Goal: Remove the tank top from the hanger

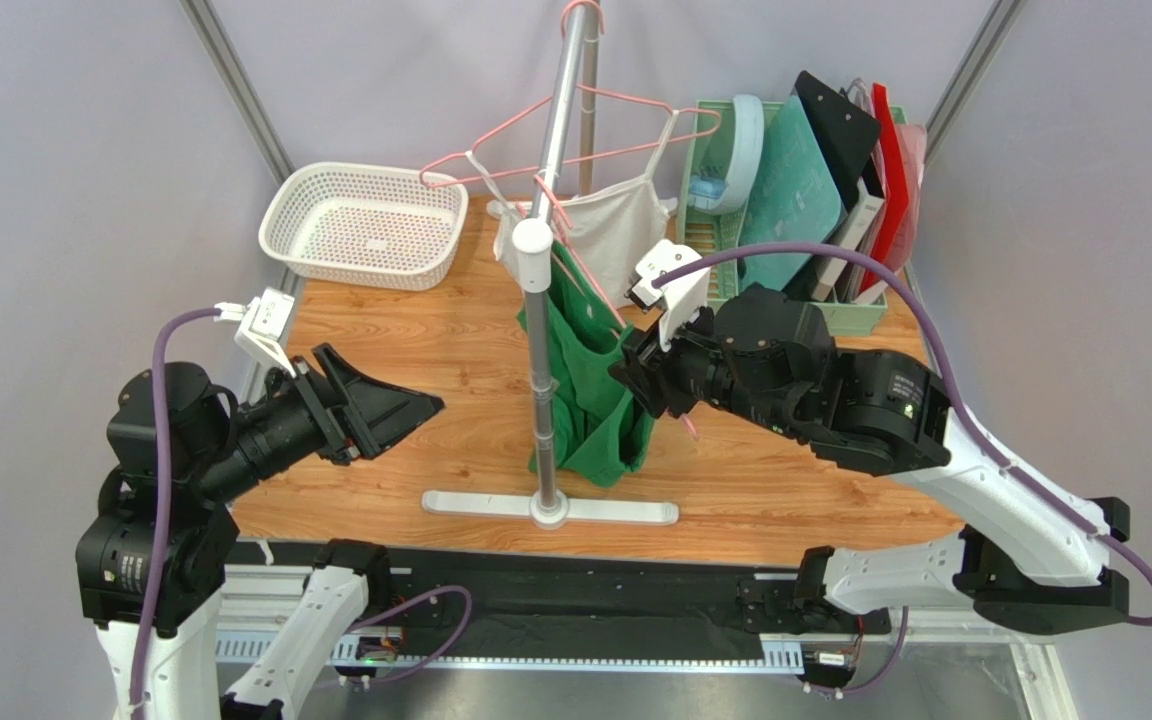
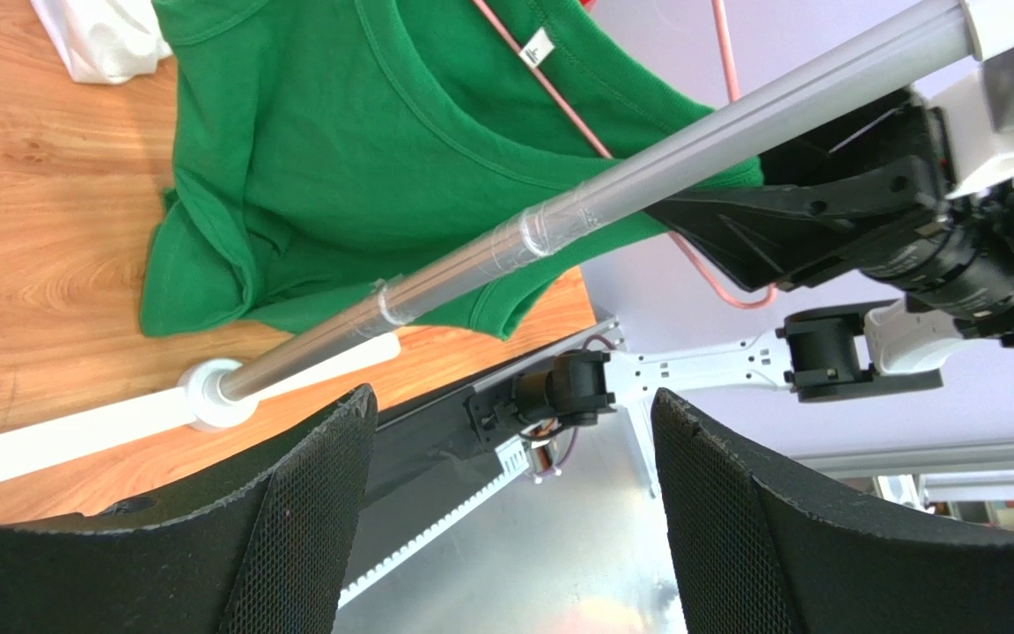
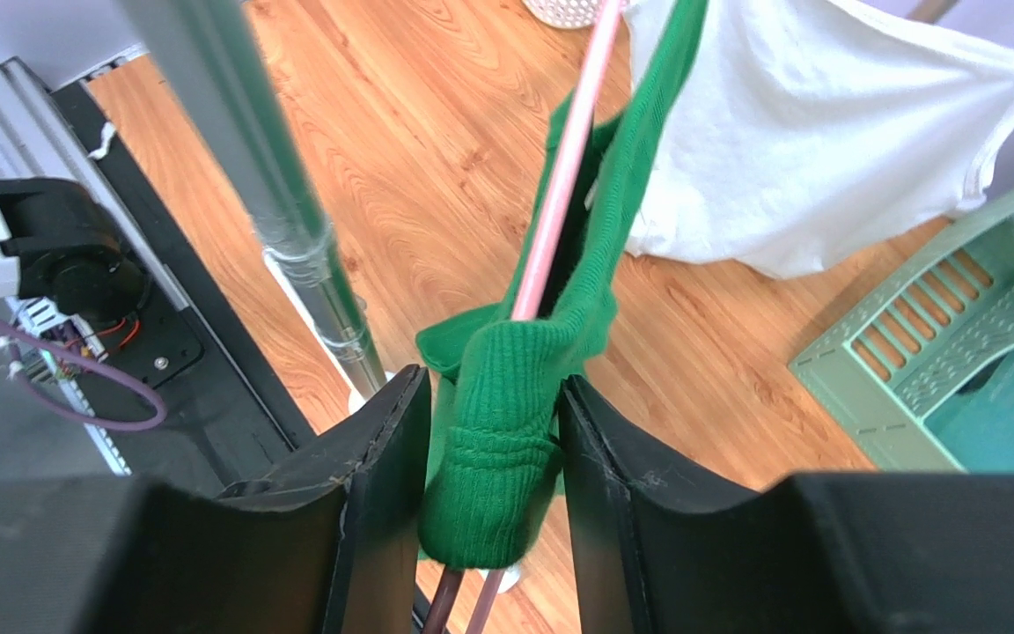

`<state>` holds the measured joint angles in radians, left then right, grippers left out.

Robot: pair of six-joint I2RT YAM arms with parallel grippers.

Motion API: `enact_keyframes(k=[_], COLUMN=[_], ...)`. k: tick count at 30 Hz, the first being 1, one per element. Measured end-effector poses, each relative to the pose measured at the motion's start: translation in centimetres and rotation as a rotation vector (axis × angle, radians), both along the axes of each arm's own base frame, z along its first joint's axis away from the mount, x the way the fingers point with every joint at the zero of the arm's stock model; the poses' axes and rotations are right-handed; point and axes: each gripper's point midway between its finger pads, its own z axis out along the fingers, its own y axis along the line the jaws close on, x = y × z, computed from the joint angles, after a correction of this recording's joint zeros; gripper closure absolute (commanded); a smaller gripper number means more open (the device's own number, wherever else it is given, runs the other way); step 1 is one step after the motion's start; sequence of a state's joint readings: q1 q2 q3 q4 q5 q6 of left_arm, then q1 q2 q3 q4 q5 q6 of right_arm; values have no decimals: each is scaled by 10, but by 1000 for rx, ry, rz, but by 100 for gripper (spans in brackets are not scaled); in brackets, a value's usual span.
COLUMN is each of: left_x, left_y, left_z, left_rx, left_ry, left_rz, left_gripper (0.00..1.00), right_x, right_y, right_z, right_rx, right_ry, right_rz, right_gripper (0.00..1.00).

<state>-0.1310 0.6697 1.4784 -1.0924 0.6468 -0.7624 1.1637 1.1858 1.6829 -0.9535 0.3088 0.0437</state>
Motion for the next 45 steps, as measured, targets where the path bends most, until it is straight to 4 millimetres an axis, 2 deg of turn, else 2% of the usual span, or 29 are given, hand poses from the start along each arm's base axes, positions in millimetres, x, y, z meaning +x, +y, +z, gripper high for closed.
enact_keyframes(k=[6,10,17,26,34,39,45], left_x=[2,5,5,5,4,5,13], left_y=[0,0,1,1,1,4,16], left_z=[-5,-9,-14,-14,-14,-14,-7], left_rx=[17,32,47,50,51,59,97], left_ry=[14,32,45,42,44,35,9], left_rz=[-5,-9,-13,-14,-13,11,90], left_gripper=[19,20,19,20,22,21,25], right_x=[-10,-14,-6,2,6,8,24], right_y=[8,17,23,34,48,60,66], right_z=[28,37,37,60,61,51,44], right_rx=[35,41,37,89,110,125,208], right_ry=[-27,-20,-12,-23,18,89,187], right_rz=[103,154,151,176,247,308,332], right_gripper=[100,100,100,100,100,100,100])
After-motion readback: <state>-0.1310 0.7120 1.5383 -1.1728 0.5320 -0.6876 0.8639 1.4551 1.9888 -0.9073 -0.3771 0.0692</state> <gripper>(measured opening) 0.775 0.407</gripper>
